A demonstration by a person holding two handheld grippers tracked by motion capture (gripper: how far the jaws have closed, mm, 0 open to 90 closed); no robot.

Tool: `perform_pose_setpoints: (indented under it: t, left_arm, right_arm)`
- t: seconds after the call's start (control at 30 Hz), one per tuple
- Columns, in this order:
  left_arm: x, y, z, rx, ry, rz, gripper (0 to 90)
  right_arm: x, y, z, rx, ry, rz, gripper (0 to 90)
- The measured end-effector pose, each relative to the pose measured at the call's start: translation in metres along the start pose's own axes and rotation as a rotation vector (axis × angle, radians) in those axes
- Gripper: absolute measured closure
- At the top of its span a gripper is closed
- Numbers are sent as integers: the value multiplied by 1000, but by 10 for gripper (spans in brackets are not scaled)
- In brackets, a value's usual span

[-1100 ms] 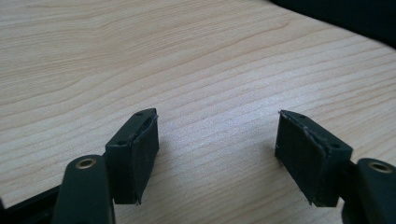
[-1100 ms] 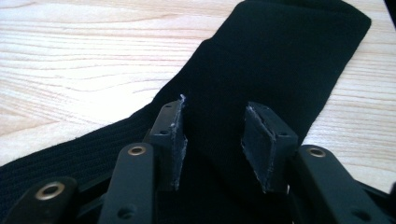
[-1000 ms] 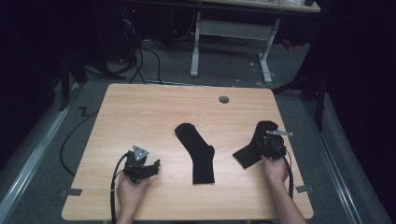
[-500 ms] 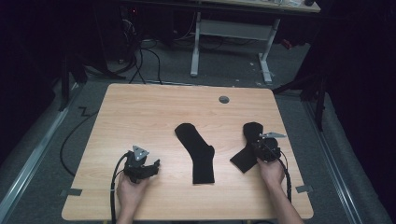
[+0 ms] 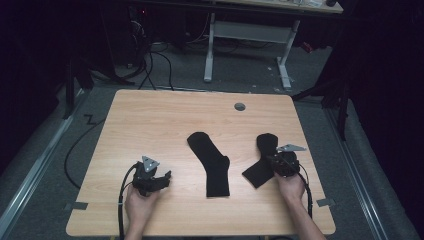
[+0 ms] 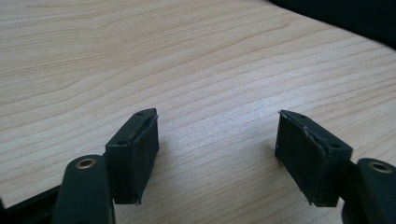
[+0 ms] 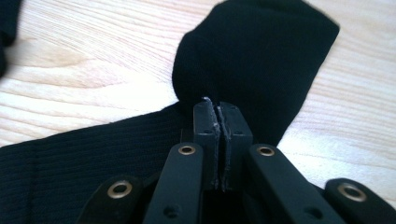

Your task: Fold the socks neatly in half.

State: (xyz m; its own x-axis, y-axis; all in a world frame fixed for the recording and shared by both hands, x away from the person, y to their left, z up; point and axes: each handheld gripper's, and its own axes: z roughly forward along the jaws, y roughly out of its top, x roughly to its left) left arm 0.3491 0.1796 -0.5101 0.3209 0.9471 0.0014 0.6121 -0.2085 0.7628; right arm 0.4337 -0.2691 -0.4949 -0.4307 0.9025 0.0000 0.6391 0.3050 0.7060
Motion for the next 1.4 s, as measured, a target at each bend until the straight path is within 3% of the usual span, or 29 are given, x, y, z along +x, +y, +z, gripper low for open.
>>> perform_pose_setpoints:
  t: [0.27,0.73,1.4]
  left_arm:
    - [0,0,0,0,-1,-2,307]
    - [0,0,0,0,-2,-2,307]
    - [0,0,0,0,0,-1,308]
  right_arm:
    - [2,5,-16,-52,1,-33,875]
    - [14,20,-42,-133,49,-112,875]
    - [37,41,-61,-174,184,-166,875]
